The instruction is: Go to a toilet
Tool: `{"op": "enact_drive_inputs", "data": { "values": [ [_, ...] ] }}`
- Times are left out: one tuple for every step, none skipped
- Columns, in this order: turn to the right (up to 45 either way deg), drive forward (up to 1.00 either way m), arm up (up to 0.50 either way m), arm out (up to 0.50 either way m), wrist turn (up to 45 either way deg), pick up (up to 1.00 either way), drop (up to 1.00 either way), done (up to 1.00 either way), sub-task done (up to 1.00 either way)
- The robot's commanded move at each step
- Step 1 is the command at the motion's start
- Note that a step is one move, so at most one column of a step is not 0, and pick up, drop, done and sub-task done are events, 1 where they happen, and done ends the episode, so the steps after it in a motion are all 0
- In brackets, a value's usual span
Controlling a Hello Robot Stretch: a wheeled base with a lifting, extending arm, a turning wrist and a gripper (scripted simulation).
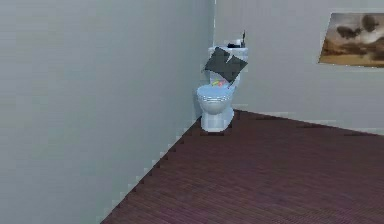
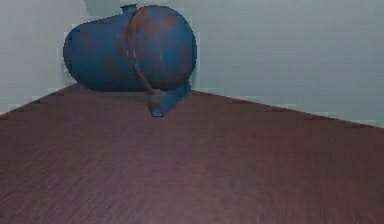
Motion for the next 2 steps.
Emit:
{"op": "enact_drive_inputs", "data": {
  "values": [
    [12.0,0.00,0.00,0.00,0.0,0.00,0.00,0.00,0.00],
    [0.0,1.00,0.00,0.00,0.0,0.00,0.00,0.00,0.00]
  ]
}}
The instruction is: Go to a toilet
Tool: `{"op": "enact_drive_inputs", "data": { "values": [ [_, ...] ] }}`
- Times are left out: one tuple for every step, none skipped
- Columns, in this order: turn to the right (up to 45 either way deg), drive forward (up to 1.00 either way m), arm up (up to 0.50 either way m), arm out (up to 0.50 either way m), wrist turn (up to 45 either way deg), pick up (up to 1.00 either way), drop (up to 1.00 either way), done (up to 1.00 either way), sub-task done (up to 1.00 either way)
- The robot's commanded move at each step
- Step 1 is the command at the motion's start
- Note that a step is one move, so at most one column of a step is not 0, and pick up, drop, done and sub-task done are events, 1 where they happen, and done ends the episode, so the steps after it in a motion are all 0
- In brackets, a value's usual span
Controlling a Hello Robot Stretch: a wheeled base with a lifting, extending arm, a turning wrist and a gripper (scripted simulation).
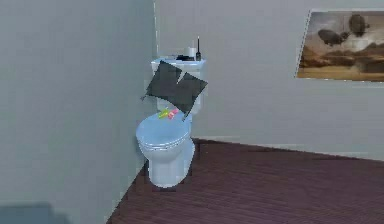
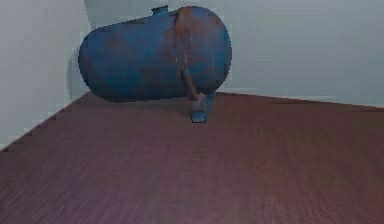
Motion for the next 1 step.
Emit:
{"op": "enact_drive_inputs", "data": {
  "values": [
    [0.0,0.65,0.00,0.00,0.0,0.00,0.00,0.00,0.00]
  ]
}}
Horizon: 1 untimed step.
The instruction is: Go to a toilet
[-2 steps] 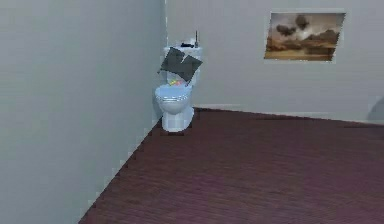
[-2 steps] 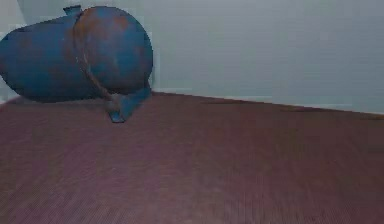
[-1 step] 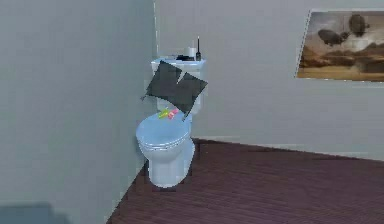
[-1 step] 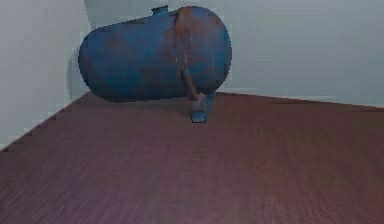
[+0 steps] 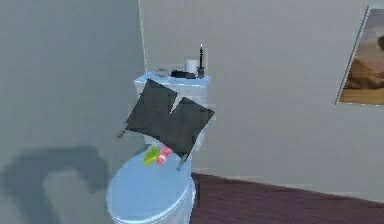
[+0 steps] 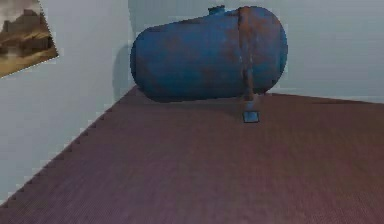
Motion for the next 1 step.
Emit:
{"op": "enact_drive_inputs", "data": {
  "values": [
    [0.0,0.00,0.00,0.00,0.0,0.00,0.00,1.00,0.00]
  ]
}}
